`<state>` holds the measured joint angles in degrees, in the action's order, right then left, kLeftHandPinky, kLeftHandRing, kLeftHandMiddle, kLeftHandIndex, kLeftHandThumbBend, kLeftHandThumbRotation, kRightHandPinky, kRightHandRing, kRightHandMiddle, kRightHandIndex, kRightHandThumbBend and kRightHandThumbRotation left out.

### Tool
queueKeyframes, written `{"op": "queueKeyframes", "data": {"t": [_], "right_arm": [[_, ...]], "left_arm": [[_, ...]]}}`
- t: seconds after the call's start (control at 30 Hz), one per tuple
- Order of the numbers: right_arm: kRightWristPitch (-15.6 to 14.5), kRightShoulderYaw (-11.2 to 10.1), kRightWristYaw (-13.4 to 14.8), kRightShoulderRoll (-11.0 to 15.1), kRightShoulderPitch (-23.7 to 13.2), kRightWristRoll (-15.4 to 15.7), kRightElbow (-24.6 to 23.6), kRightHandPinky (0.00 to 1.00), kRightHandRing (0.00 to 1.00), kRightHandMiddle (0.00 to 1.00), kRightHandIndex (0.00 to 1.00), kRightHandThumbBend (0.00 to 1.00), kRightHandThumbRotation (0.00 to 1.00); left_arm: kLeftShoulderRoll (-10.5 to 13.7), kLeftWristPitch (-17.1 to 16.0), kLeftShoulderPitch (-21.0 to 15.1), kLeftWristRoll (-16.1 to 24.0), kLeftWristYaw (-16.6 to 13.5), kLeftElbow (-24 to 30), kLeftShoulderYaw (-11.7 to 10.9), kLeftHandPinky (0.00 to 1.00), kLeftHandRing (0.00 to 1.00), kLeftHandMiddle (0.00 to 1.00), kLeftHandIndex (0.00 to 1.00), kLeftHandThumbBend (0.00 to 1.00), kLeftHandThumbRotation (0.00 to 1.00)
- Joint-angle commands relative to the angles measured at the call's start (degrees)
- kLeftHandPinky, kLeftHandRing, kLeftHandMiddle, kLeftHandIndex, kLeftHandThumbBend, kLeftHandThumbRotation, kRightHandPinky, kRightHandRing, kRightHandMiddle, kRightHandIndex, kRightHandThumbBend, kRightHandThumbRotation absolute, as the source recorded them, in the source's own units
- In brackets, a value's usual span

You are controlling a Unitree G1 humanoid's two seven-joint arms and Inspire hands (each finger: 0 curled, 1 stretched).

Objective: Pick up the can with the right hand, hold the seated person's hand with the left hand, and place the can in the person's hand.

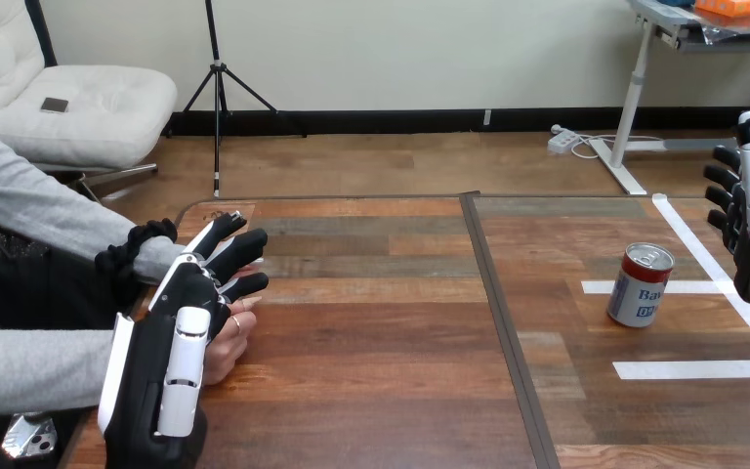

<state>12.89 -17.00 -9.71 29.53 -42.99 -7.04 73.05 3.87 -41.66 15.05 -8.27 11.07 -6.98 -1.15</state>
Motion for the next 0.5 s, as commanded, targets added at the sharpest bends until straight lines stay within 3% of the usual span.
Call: {"op": "queueKeyframes", "data": {"t": [0.0, 0.47], "right_arm": [[0.28, -0.92, -0.26, -0.23, -2.42, -0.62, 0.05, 1.00, 0.98, 0.96, 0.96, 0.88, 1.00], [0.47, -1.20, -0.08, -1.32, -1.17, -0.38, 0.27, 0.99, 0.97, 0.96, 0.96, 0.90, 1.00]], "left_arm": [[0.29, -0.34, -1.92, 0.49, -0.11, 1.83, -0.62, 0.77, 0.84, 0.81, 0.85, 0.43, 1.00], [0.14, -0.95, -2.37, 0.40, 0.01, 0.83, -0.39, 0.76, 0.83, 0.81, 0.85, 0.45, 1.00]]}}
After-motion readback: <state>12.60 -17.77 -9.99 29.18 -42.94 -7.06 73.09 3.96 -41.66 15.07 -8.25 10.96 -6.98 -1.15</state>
